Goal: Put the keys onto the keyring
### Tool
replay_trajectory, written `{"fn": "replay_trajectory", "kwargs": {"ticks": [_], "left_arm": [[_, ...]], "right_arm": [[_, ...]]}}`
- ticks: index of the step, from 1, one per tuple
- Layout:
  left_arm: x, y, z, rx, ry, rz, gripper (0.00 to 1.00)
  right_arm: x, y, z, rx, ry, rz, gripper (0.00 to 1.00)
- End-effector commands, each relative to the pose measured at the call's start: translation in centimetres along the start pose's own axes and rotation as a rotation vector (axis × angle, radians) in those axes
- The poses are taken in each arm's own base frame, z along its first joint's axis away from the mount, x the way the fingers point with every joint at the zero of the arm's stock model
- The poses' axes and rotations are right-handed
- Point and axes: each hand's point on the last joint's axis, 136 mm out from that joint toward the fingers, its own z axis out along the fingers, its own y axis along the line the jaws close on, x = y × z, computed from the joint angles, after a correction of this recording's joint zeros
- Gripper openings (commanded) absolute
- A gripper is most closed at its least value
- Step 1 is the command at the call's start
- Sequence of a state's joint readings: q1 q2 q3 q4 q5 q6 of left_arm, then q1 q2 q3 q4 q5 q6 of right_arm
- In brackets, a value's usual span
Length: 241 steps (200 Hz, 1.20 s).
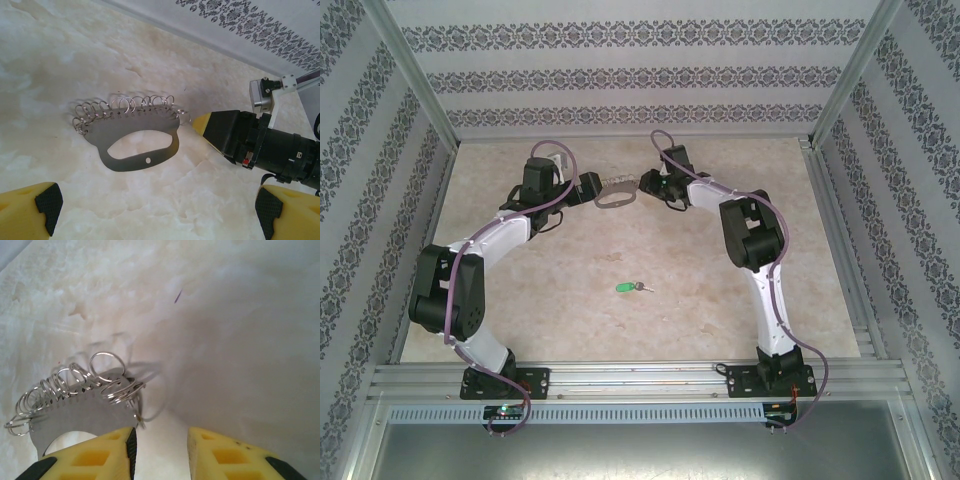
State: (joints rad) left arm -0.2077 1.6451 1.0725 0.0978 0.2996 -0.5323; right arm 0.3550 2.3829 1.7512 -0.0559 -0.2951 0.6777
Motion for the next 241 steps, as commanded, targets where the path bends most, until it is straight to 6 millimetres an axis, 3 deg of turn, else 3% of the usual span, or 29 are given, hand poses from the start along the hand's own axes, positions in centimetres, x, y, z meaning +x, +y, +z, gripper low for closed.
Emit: {"fn": "replay_trajectory", "kwargs": {"ticks": [1, 76, 166, 241], "left_arm": [[-1.5, -1.4, 0.0, 0.045, -0.040, 0.003, 1.00], [-1.6, -1.4, 0.3, 0.045, -0.042, 0.007, 1.00], [-1.6, -1.5, 0.4, 0.053, -0.039, 0.003, 1.00], [-1.7, -1.6, 0.4, 0.058, -0.044, -0.002, 1.00]], "right_arm": [[-0.9, 0.7, -0.2, -0.014, -0.020, -0.002, 0.34], [-0.5, 2.0, 1.3, -0.031, 0.006, -0.020, 0.29], [1.1, 1.1, 1.7, -0.014, 0.036, -0.023, 0.26], [1.3, 1.1, 1.9, -0.016, 0.043, -0.023, 0.23]]}}
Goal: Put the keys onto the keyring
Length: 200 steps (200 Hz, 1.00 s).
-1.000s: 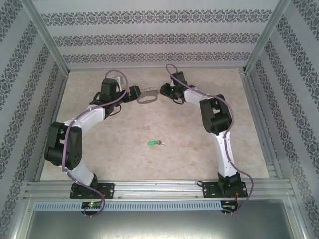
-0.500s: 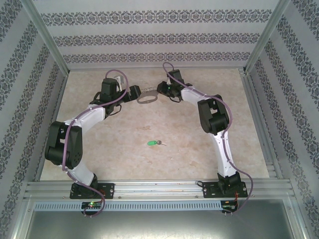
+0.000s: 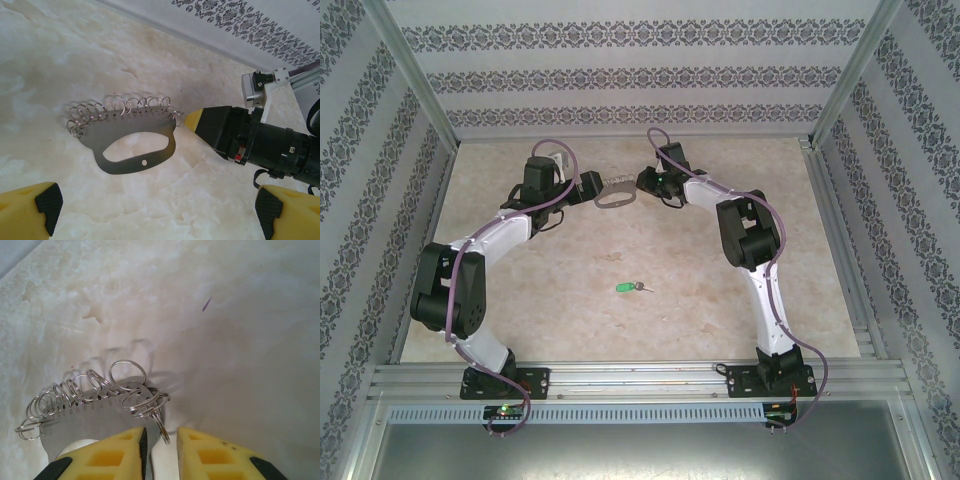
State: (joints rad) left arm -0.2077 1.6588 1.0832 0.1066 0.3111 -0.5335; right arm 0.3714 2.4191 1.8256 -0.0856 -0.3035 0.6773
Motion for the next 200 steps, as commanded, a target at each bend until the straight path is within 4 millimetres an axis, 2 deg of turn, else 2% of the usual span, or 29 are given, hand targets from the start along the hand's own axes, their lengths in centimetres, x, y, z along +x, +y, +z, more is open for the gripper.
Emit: {"fn": "replay_trajectory", "kwargs": {"ticks": [1, 85, 118, 141, 165, 200], "left_arm": [[-1.5, -1.3, 0.1, 0.044, -0.044, -0.003, 1.00], [-1.6, -1.4, 0.1, 0.048, -0.048, -0.002, 1.00], [-1.6, -1.4, 0.1, 0.046, -0.047, -0.002, 1.00], [-1.5, -1.4, 0.2, 0.044, -0.044, -0.001, 1.00], [-1.4, -1.4, 0.0, 0.047, -0.040, -0.002, 1.00], [-1.1, -1.7, -0.9, 0.053, -0.028, 0.017, 1.00]], "right_arm": [[1.4, -0.3, 1.2, 0.003, 0.034, -0.008, 0.23], [1.2, 0.0, 1.5, 0.000, 0.040, -0.014, 0.19], [1.1, 0.4, 1.5, -0.008, 0.040, -0.019, 0.13], [0.9, 0.8, 1.1, -0.021, 0.039, -0.031, 0.00], [0.9, 1.5, -0.1, -0.037, 0.038, -0.051, 0.00], [1.7, 2.5, -3.4, -0.068, 0.046, -0.123, 0.00]]}}
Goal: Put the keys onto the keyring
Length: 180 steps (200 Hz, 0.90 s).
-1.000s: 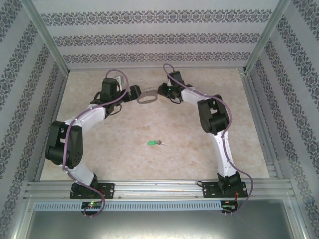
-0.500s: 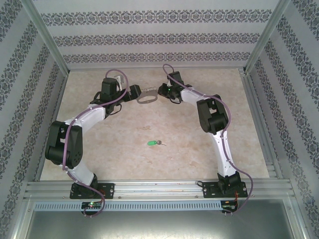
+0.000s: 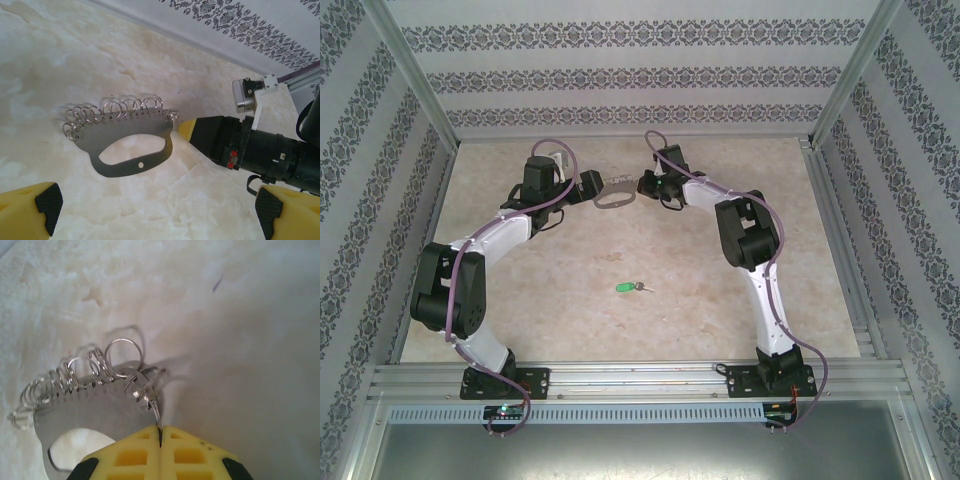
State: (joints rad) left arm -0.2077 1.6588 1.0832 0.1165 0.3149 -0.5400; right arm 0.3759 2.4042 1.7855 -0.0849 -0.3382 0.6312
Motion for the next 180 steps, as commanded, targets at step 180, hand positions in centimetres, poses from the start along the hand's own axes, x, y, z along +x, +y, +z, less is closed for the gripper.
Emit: {"fn": "replay_trajectory", "kwargs": {"ticks": [180], "left_arm": [[6.1, -6.6, -2.7, 0.313, 0.258, 0.105, 0.86]], "right_arm": [[6.9, 7.4, -14.5, -0.317, -0.153, -0.514, 0.00]]}}
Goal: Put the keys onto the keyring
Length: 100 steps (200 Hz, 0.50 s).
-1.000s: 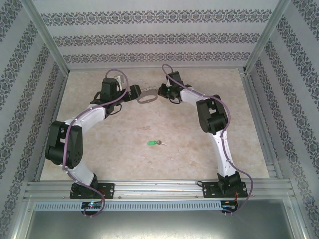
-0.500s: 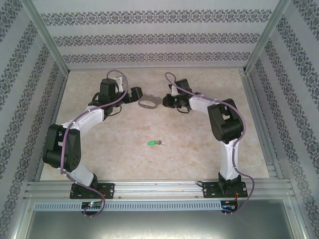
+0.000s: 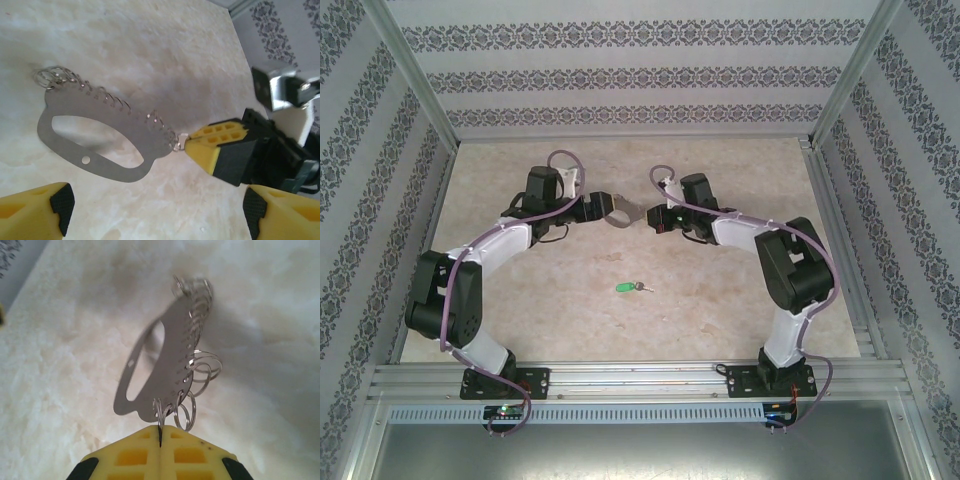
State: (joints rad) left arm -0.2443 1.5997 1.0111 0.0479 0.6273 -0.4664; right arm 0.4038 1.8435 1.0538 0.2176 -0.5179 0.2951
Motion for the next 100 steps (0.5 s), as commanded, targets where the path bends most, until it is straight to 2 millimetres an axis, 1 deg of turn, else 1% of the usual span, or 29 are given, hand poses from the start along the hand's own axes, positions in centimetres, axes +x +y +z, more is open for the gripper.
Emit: {"fn": "replay_trajectory", "kwargs": {"ticks": [1, 52, 89, 100], "left_arm": [[-0.2, -2.1, -0.2, 0.047, 0.024, 0.049, 0.85], [-1.9, -3.9, -0.4, 0.093, 0.002, 0.098, 0.84], [-3.3, -6.0, -1.1, 0.153, -0.014, 0.161, 0.85], [-3.6, -6.9, -1.4, 0.191, -0.015, 0.184, 0.83]], "right_arm": [[-3.3, 2.6, -1.6, -0.058, -0.143, -0.127, 0.00], [-6.0, 5.1, -3.9, -0.090, -0.245, -0.195, 0.00], [-8.1, 8.1, -6.6, -0.164, -0.305, -0.266, 0.00], [-8.5, 9.1, -7.3, -0.203, -0.308, -0.279, 0.00]]}}
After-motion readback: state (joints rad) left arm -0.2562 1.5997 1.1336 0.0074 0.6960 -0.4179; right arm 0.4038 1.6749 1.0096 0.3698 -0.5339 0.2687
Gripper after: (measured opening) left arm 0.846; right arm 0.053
